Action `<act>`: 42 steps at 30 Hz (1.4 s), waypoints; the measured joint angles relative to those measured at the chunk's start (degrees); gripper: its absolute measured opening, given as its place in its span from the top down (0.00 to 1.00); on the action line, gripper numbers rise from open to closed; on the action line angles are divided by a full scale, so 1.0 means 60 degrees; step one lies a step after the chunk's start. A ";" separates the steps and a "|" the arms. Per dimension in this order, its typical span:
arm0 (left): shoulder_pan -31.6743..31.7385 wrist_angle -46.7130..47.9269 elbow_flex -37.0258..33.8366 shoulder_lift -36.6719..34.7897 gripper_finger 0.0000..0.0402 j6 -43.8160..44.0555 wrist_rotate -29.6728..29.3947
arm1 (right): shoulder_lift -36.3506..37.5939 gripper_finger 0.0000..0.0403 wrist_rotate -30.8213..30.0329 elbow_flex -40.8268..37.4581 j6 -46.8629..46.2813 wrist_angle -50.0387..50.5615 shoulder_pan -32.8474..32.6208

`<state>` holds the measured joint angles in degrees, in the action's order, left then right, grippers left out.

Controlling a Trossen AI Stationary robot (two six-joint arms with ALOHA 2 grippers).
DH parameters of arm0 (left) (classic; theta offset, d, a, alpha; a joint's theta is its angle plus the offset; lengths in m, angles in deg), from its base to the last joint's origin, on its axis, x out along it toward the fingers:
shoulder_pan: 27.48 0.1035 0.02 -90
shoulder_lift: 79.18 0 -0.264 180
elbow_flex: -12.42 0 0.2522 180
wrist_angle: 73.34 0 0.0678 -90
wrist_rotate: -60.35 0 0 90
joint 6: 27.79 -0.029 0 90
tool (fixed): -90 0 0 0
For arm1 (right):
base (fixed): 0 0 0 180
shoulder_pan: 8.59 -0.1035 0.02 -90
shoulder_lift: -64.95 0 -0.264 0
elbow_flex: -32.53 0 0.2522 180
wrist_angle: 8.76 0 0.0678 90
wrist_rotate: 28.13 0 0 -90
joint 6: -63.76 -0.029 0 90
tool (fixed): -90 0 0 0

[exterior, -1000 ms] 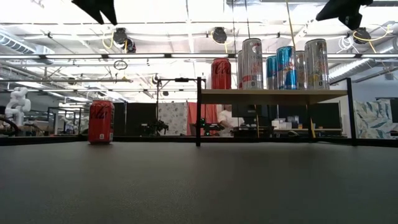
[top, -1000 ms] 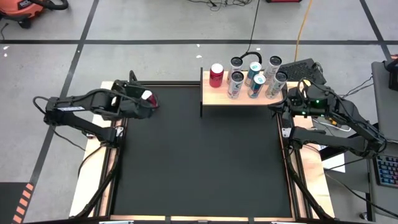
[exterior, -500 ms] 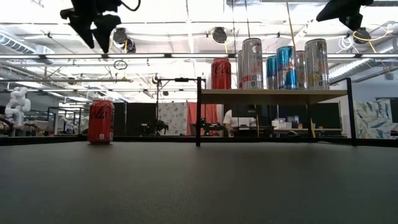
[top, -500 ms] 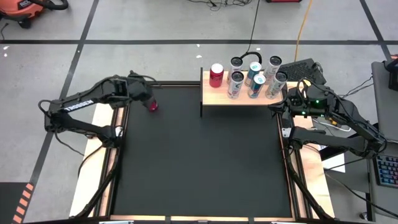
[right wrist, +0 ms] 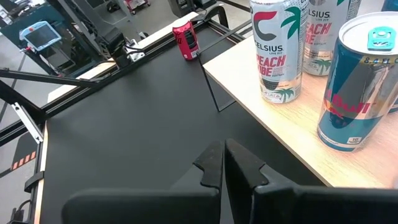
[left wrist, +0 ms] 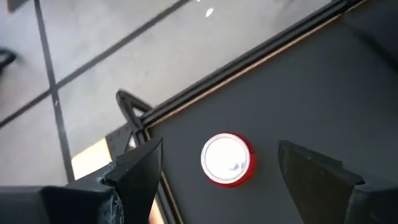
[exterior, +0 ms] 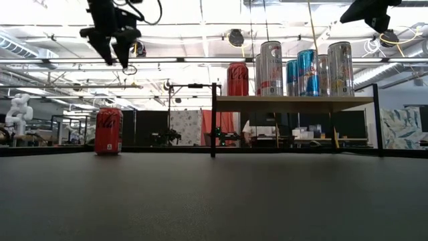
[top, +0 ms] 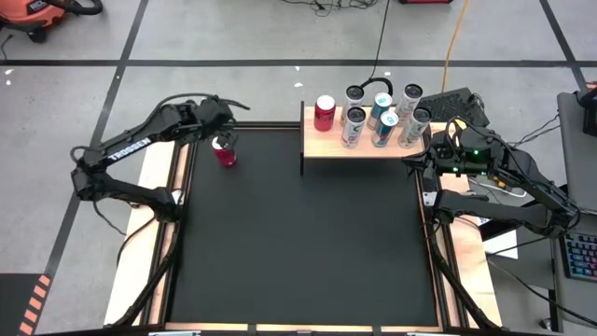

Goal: Place canned beverage on shelf
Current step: Put the red soda can on the shelf aligned with the other red soda can

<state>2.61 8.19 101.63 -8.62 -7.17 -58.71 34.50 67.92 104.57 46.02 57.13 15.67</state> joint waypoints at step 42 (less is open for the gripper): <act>0.1365 -0.0422 -0.0967 0.1210 0.23 -0.3798 0.4019 | 0.0003 1.00 0.0000 0.0004 0.0069 -0.0003 0.0001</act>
<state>10.80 5.66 95.83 -1.36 -29.96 -34.60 34.51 67.92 104.59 46.44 57.12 15.67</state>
